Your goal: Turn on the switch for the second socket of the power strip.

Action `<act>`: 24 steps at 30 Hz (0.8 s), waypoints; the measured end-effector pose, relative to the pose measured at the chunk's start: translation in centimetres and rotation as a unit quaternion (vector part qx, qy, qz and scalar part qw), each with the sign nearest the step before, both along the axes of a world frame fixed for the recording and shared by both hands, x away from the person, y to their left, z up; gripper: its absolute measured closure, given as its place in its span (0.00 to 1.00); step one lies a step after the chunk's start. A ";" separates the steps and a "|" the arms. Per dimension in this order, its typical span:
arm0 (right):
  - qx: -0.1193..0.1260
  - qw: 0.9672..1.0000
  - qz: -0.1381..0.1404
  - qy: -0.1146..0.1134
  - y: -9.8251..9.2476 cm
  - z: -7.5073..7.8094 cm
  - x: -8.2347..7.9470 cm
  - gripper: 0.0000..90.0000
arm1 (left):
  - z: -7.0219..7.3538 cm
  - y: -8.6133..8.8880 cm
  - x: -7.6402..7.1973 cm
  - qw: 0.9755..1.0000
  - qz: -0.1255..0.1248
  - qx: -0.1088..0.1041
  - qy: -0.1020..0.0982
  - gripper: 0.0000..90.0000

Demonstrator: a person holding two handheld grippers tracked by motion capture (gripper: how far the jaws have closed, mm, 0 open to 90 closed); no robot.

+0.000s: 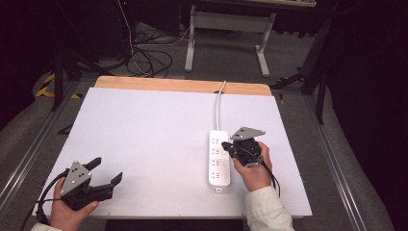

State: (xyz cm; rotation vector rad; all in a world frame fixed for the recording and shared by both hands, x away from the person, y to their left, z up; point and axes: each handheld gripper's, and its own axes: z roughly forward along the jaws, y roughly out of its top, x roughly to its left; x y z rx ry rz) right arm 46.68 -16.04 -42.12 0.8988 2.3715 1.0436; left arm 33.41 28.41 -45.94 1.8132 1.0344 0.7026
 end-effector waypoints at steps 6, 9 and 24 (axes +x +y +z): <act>0.009 1.000 0.013 -0.003 -0.1 0.2 -0.1 1.00 | 0.0 0.0 0.0 1.000 0.000 -0.001 -0.001 0.17; 0.015 1.000 0.012 -0.009 -0.2 0.4 -0.3 0.82 | 0.0 0.0 0.0 1.000 0.000 0.000 -0.001 0.17; 0.063 0.998 0.014 -0.026 -1.6 2.3 -1.7 0.35 | 0.1 0.1 0.0 1.000 -0.001 0.000 -0.004 0.17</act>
